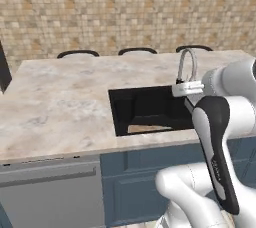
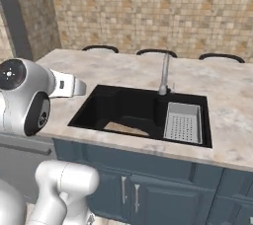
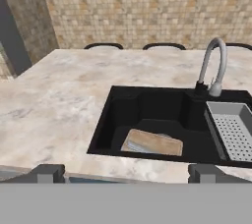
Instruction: Move the cutting board and knife to the sink. Then move spray from the cabinet to the counter.
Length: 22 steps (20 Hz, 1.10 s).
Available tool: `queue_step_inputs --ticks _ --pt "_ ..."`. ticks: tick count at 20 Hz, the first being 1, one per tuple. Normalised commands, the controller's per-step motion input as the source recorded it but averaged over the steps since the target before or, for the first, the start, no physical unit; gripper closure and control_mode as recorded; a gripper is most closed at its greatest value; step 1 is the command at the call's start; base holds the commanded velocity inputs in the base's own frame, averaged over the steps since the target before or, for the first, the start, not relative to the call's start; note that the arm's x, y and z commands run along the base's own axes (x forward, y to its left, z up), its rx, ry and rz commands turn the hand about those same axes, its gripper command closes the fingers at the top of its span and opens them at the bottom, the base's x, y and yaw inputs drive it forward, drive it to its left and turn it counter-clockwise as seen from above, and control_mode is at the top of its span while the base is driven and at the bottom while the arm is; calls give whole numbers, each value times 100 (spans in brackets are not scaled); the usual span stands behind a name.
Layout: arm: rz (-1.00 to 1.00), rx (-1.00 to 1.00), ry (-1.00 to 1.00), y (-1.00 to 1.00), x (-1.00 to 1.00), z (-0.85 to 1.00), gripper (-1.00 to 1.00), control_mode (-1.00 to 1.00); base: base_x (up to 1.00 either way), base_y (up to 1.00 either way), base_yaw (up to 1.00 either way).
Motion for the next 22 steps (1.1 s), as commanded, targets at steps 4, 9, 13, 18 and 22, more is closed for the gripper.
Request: queue_step_inputs --ticks 4,9,13,18,22 --pt "0 0 0 0 0 0 -100 100 -36 53 40" --pt "0 0 0 0 0 0 -100 100 -22 63 53" --pt "0 0 0 0 0 0 -100 100 -2 21 62" --pt "0 0 0 0 0 0 -100 100 0 0 71" --pt "0 0 0 0 0 0 -100 100 27 0 72"
